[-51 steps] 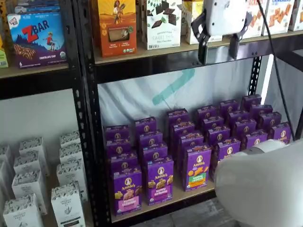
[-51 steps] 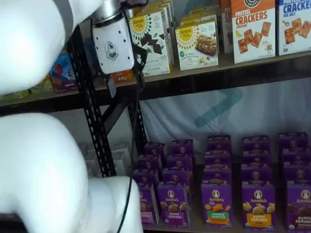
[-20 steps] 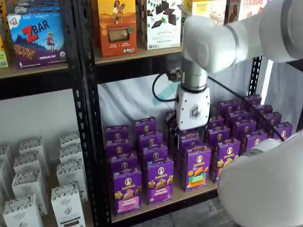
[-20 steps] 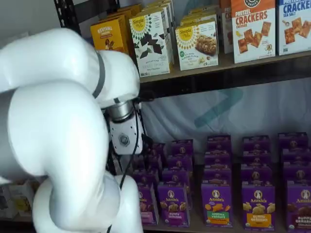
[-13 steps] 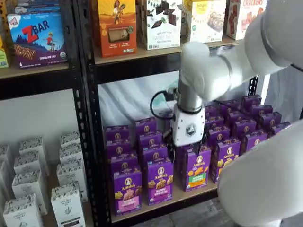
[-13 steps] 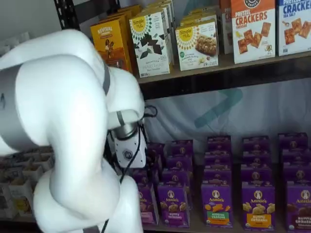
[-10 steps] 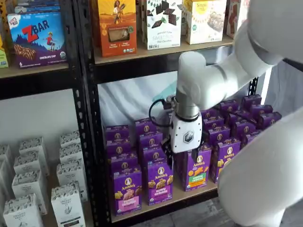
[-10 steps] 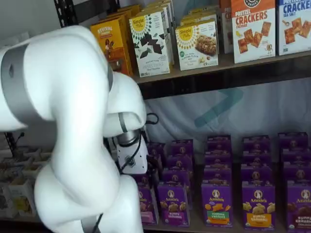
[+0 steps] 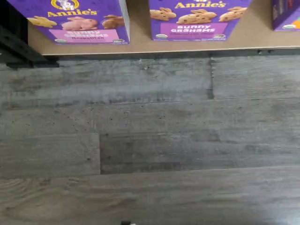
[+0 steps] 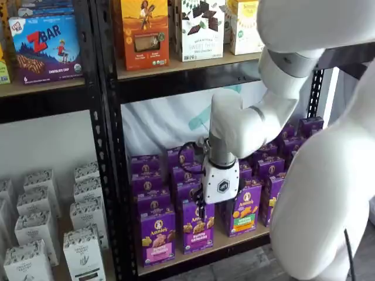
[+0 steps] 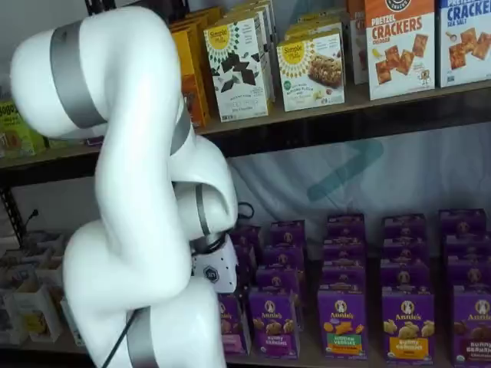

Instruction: Pick up the purple box with a pink patch in the middle, on the bottom shelf, the first box from the left

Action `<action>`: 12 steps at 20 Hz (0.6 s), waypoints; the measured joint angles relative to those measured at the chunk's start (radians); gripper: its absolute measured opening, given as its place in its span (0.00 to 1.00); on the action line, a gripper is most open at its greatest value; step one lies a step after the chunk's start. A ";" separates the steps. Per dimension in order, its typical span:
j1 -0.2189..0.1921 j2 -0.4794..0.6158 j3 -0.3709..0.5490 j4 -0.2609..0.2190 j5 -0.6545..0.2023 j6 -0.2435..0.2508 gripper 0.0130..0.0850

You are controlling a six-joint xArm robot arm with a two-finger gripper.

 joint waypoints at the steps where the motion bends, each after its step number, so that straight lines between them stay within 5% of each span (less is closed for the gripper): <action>1: 0.003 0.031 -0.011 0.009 -0.020 -0.005 1.00; 12: 0.035 0.341 -0.176 0.050 -0.163 -0.014 1.00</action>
